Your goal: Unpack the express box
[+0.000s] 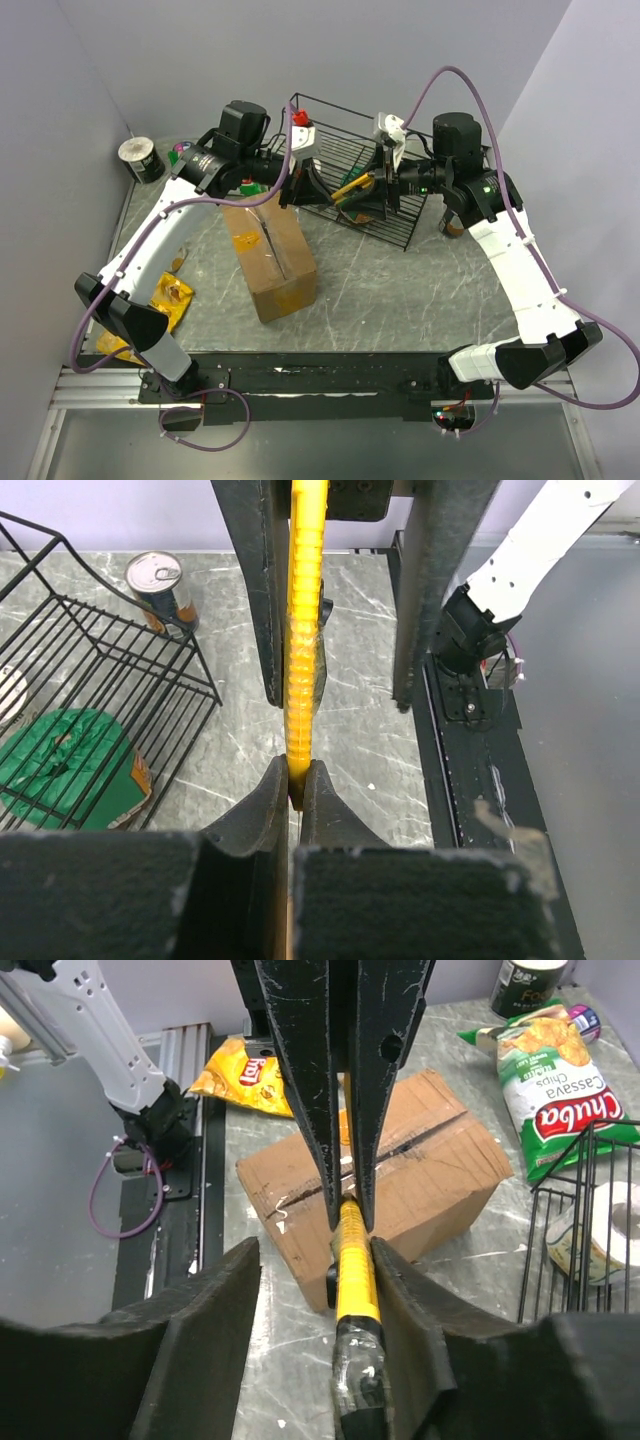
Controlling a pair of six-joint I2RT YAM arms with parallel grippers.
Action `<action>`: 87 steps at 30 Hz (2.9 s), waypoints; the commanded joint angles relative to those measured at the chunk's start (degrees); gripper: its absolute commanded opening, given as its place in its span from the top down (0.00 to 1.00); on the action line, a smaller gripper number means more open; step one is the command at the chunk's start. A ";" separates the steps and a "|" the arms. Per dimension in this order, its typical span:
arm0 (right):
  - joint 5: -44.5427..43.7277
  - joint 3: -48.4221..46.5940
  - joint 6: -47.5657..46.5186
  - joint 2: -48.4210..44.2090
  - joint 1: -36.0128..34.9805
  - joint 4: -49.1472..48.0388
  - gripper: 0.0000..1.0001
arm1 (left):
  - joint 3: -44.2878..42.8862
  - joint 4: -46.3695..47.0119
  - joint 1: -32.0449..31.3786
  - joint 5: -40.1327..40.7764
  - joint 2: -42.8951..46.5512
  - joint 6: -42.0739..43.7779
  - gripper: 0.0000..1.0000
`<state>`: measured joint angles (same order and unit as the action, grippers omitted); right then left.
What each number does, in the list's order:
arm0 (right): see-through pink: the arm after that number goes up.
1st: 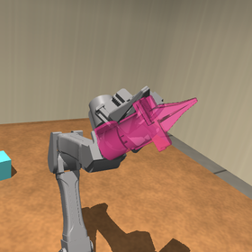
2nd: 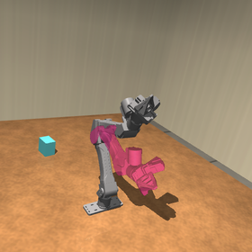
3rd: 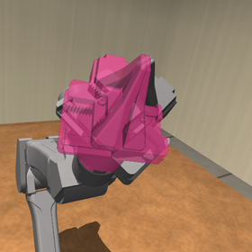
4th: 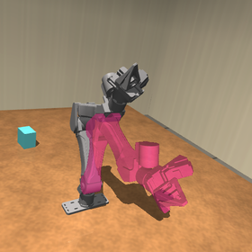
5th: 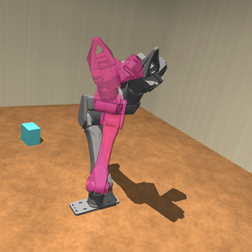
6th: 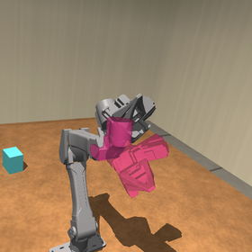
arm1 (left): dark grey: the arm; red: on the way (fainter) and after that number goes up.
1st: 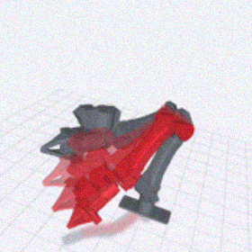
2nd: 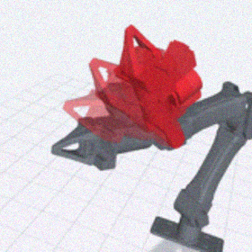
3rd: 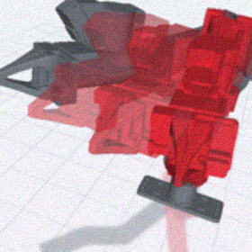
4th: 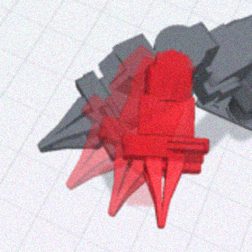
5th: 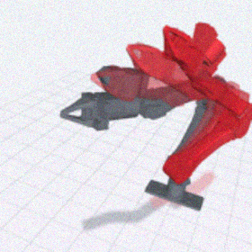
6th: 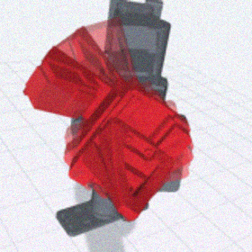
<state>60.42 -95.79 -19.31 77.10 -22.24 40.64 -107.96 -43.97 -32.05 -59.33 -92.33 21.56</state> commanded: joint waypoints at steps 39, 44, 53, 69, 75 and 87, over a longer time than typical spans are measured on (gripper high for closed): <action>-27.72 6.83 4.98 -2.83 -0.44 -1.88 1.00 | 26.74 0.21 20.00 31.64 23.33 3.65 0.35; -31.49 7.73 6.56 -0.90 -0.44 -1.80 1.00 | 35.61 -4.10 21.68 34.64 31.15 7.25 0.58; -34.93 2.01 8.23 2.79 -0.70 -1.87 1.00 | 50.56 -17.30 16.95 22.60 37.22 30.09 0.96; -32.23 1.91 4.12 3.24 -0.96 -2.68 1.00 | 50.84 -0.40 1.82 25.83 32.03 23.96 0.62; -27.29 2.28 1.02 3.32 -0.96 -3.20 1.00 | 46.97 4.30 12.61 26.73 37.58 8.74 0.43; -28.78 -2.74 6.65 7.80 -0.88 -5.40 1.00 | 36.87 24.81 27.92 25.94 17.55 -31.84 0.05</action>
<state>30.13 -95.59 -13.96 85.01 -22.74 38.06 -66.30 -25.21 -7.64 -31.86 -70.04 5.15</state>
